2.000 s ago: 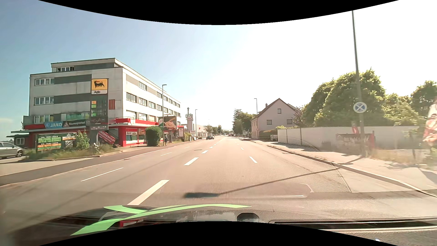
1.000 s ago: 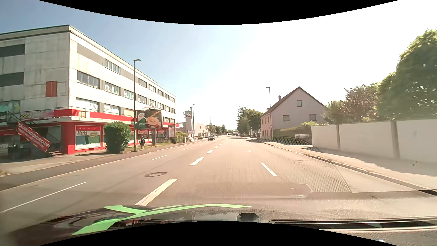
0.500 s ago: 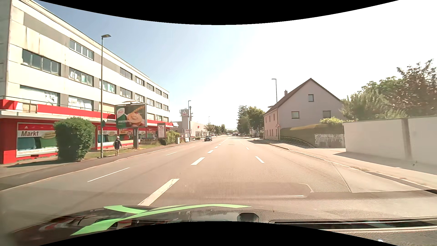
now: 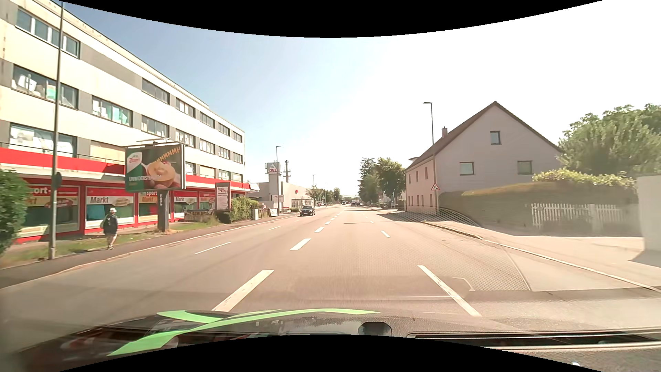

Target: Follow the waypoints while adhering to traffic rules and regulations

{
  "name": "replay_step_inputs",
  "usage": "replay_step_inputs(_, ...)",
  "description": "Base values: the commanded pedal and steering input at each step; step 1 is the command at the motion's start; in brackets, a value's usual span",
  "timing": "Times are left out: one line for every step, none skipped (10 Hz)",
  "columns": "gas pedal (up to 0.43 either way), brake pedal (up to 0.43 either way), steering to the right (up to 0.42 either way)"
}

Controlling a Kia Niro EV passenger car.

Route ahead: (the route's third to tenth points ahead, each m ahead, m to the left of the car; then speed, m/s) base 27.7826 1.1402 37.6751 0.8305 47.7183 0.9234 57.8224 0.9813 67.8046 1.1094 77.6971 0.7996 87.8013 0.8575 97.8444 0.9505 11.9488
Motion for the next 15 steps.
replay_step_inputs(0.118,0.0,-0.003)
replay_step_inputs(0.118,0.0,-0.002)
replay_step_inputs(0.118,0.0,-0.002)
replay_step_inputs(0.118,0.0,-0.002)
replay_step_inputs(0.118,0.0,-0.002)
replay_step_inputs(0.118,0.0,-0.003)
replay_step_inputs(0.118,0.0,-0.002)
replay_step_inputs(0.118,0.0,-0.002)
replay_step_inputs(0.118,0.0,-0.002)
replay_step_inputs(0.118,0.0,-0.002)
replay_step_inputs(0.118,0.0,-0.001)
replay_step_inputs(0.118,0.0,-0.001)
replay_step_inputs(0.118,0.0,-0.001)
replay_step_inputs(0.118,0.0,-0.001)
replay_step_inputs(0.118,0.0,-0.001)
